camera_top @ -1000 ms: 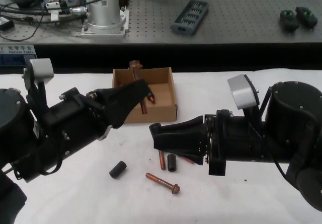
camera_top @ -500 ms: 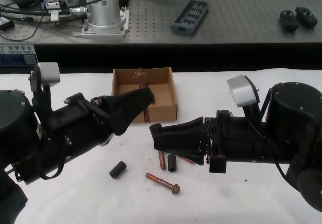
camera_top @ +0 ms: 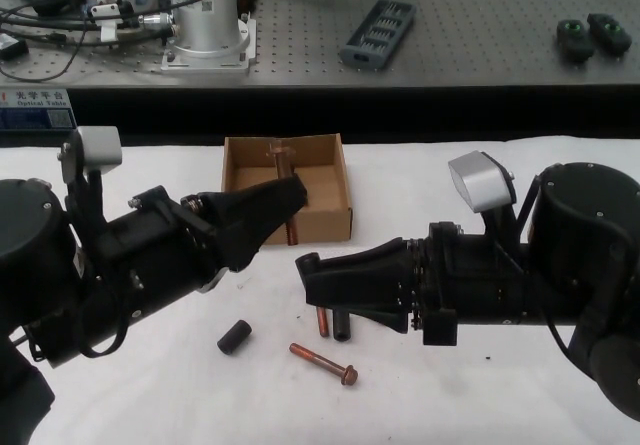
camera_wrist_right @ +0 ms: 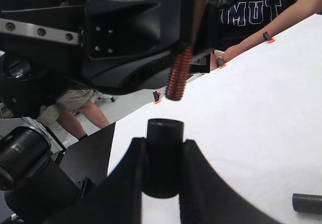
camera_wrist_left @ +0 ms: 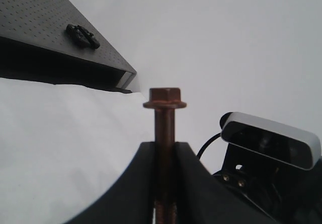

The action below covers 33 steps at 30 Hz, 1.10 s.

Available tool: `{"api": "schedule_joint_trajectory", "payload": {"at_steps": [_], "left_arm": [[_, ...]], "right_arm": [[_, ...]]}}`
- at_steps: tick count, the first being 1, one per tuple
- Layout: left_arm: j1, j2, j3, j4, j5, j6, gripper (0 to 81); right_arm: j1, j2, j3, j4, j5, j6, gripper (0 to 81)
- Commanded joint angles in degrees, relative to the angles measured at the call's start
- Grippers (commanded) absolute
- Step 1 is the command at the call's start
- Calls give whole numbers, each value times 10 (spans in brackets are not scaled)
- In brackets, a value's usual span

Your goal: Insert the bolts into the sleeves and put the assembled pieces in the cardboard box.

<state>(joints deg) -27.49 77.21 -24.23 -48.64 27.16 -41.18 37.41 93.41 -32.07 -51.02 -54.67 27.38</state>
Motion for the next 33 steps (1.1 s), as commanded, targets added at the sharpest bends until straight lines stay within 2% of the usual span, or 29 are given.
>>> {"api": "schedule_joint_trajectory", "payload": {"at_steps": [1,9,33], "left_arm": [[-2,0,-3,-7,5,13,6],[-2,0,-3,-7,19,10,6],[-2,0,-3,-42,15,9,6]], "right_arm": [[1,-9,0,-24,0,16,40],[1,-9,0,-67,0,38,40],[-1,-9,0,-67,-15,47,40]]}}
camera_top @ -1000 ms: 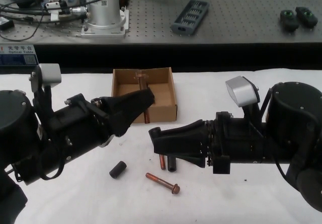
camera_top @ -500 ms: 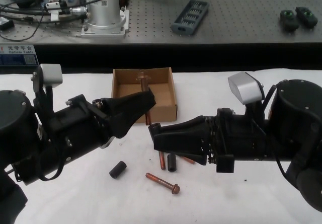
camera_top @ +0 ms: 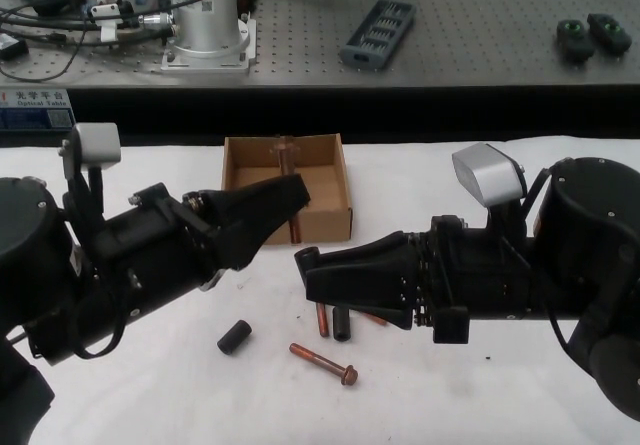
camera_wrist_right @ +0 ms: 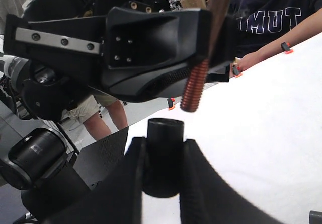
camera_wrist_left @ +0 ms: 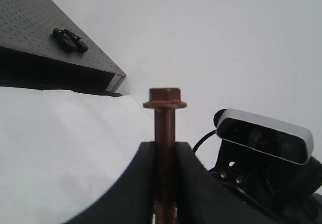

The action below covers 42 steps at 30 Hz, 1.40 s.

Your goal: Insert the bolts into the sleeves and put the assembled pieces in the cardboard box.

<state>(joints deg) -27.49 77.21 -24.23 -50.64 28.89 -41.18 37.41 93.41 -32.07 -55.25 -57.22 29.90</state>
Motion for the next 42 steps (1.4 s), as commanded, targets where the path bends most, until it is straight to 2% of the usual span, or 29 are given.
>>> {"api": "schedule_joint_trajectory", "payload": {"at_steps": [1,20,32,42], "left_arm": [[-2,0,-3,-22,-2,9,6],[-2,0,-3,-22,14,-13,6],[-2,0,-3,8,79,-28,6],[-2,0,37,-23,68,-44,6]], "right_arm": [[-1,-9,0,-25,11,22,40],[0,-9,0,-25,13,18,40],[-7,-9,0,-31,11,19,40],[-7,-9,0,-68,11,40,40]]}}
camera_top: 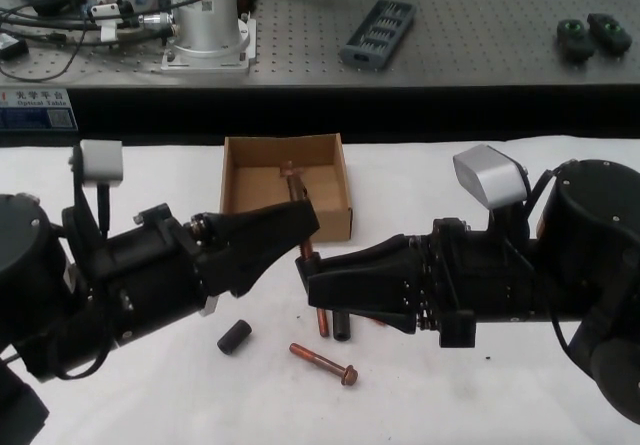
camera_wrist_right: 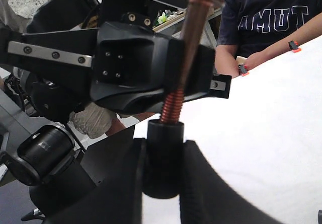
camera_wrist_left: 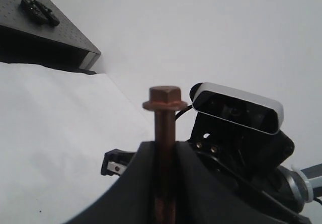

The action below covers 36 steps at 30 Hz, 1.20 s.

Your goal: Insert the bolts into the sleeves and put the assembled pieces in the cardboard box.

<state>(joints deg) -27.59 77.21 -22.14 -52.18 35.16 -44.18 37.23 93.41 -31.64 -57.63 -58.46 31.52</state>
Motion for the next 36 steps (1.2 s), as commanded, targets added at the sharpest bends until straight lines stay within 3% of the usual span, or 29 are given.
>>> {"api": "schedule_joint_trajectory", "payload": {"at_steps": [1,19,36], "left_arm": [[-1,0,18,-14,0,-18,6],[-1,0,18,-81,-62,-26,6],[-1,0,18,-31,-37,-17,6]], "right_arm": [[-6,-9,-4,-44,23,24,40],[-6,-9,-4,-30,21,32,40],[-6,-9,-4,-37,21,32,40]]}}
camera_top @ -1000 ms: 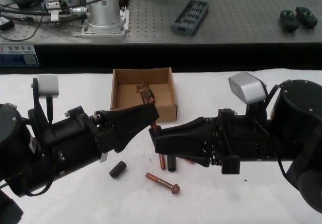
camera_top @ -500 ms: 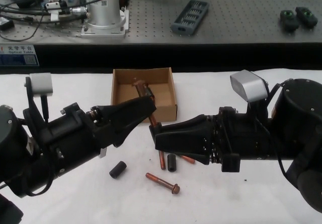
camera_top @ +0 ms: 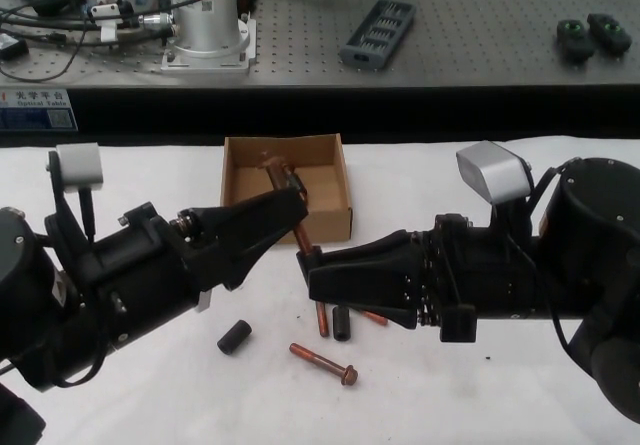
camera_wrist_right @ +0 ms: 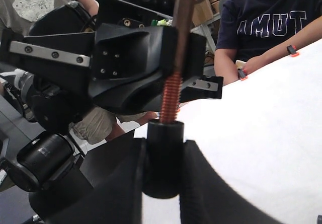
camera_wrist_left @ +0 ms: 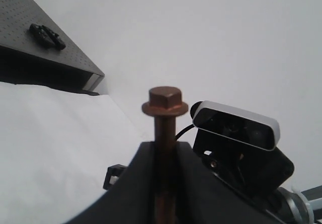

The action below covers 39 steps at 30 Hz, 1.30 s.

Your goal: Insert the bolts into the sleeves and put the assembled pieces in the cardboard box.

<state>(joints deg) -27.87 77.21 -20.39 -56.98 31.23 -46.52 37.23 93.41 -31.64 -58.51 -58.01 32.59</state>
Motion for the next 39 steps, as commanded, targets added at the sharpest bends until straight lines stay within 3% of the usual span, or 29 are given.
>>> {"api": "schedule_joint_trajectory", "payload": {"at_steps": [1,10,17,24,27,31,32,34,39], "left_arm": [[2,0,2,17,5,9,6],[2,0,4,21,16,21,6],[2,0,4,41,75,56,6],[2,0,4,67,98,169,0],[2,0,4,68,98,231,106],[3,0,4,68,74,262,434],[4,0,4,68,62,261,478],[6,0,4,68,63,261,496],[6,0,4,68,79,249,447]], "right_arm": [[-6,-9,-4,-28,17,21,40],[-6,-9,-4,-59,17,42,40],[-6,-9,-6,-57,17,42,40],[-6,-9,-6,-57,17,43,40],[-6,-9,-6,-57,17,43,40],[-6,-9,-6,-57,3,44,40],[-6,-9,-6,-57,2,48,40],[-6,-9,-6,-57,2,50,40],[-6,-9,-6,-57,2,47,40]]}}
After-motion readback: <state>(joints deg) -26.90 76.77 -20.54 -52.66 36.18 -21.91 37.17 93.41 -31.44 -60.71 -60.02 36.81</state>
